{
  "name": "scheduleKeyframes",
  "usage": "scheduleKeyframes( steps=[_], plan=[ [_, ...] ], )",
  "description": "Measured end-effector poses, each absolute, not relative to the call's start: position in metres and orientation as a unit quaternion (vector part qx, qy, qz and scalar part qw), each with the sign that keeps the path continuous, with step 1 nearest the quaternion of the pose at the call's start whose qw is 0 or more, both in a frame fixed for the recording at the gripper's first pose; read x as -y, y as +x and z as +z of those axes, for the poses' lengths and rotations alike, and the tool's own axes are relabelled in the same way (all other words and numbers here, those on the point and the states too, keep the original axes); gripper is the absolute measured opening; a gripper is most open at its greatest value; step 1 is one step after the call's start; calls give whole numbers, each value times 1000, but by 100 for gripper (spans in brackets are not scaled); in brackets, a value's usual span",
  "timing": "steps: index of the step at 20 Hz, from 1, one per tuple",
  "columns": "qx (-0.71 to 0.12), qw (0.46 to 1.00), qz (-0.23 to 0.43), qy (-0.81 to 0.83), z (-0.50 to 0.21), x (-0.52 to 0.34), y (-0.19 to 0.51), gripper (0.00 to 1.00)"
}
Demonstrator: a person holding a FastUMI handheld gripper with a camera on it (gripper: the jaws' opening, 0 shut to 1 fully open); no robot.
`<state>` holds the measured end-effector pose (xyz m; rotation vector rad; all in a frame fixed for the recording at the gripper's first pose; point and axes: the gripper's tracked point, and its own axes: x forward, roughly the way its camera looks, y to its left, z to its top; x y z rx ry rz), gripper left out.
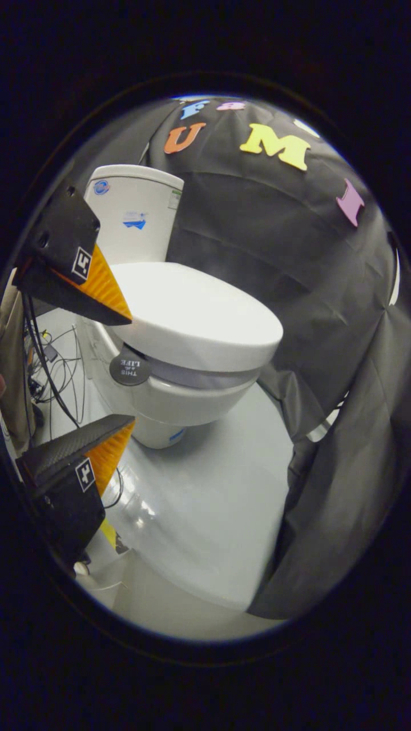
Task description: Open the toilet lid.
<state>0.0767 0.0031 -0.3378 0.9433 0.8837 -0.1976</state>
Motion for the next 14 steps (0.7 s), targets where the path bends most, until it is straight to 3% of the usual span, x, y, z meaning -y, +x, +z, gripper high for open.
scheduleKeyframes(
  steps=[5,14],
  plan=[
    [-423,772,-103,464,-352,1,79,88],
    [-442,761,-81,468,-359,-14,95,59]
  ],
)
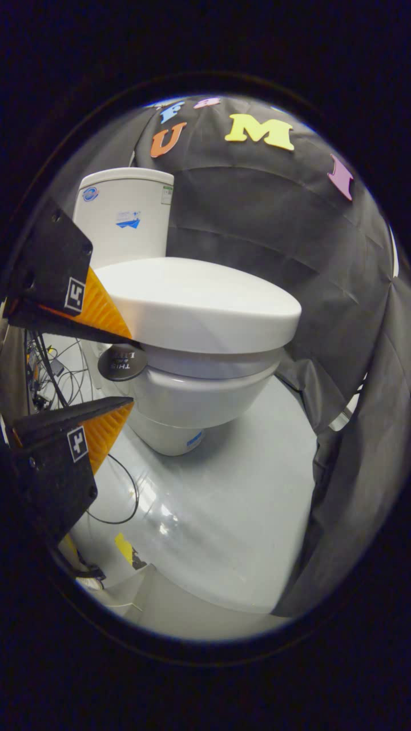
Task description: Open the toilet lid.
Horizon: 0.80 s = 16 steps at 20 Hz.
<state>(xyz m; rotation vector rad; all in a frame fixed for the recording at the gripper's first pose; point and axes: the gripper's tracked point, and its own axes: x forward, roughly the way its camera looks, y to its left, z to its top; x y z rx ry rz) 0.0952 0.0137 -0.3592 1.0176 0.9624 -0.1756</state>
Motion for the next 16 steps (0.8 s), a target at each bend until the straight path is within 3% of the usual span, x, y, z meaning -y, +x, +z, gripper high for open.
scheduleKeyframes(
  steps=[4,9,12,16],
  plan=[
    [-444,753,-76,480,-357,-17,102,37],
    [-441,738,-88,503,-354,-13,101,32],
    [-436,724,-89,527,-349,-10,101,19],
    [-440,733,-80,512,-343,-16,101,12]
  ],
)
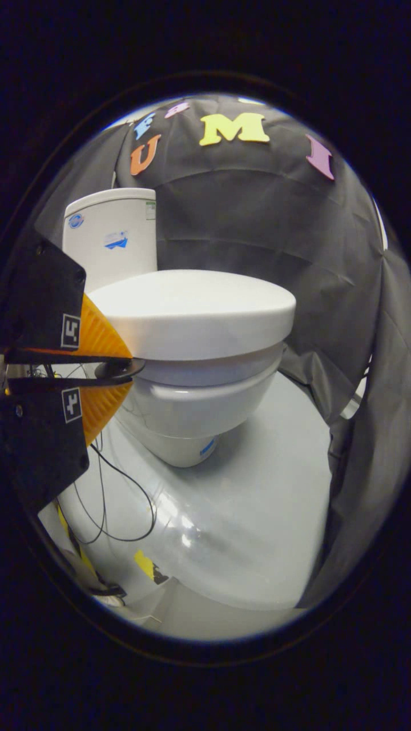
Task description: Open the toilet lid.
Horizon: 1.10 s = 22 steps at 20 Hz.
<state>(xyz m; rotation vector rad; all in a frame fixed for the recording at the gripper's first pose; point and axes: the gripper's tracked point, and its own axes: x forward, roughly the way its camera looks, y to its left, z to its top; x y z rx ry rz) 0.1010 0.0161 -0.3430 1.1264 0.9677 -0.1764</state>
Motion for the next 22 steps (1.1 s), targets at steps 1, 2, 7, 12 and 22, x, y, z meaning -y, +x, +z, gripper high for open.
scheduleKeyframes(
  steps=[1,2,7,12,22],
  plan=[
    [-440,736,-77,508,-340,-16,102,11],
    [-439,737,-75,509,-337,-17,104,12],
    [-427,747,-62,507,-323,-19,106,8],
    [-410,767,-47,491,-305,-24,109,8],
    [-405,794,-58,451,-277,-35,113,9]
  ],
)
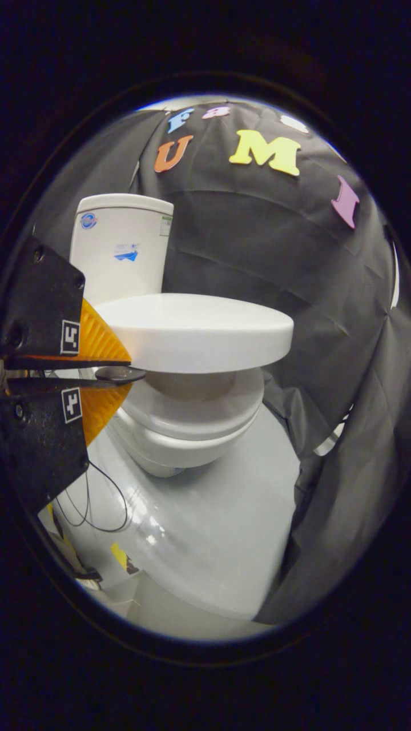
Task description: Open the toilet lid.
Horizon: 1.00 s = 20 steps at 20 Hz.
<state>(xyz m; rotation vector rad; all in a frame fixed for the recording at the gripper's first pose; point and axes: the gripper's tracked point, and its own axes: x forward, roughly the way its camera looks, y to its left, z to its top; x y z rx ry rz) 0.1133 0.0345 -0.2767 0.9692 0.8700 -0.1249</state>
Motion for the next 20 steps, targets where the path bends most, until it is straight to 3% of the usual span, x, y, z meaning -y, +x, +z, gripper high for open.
scheduleKeyframes(
  steps=[20],
  plan=[
    [-376,848,-37,371,-192,-87,126,8]
  ],
)
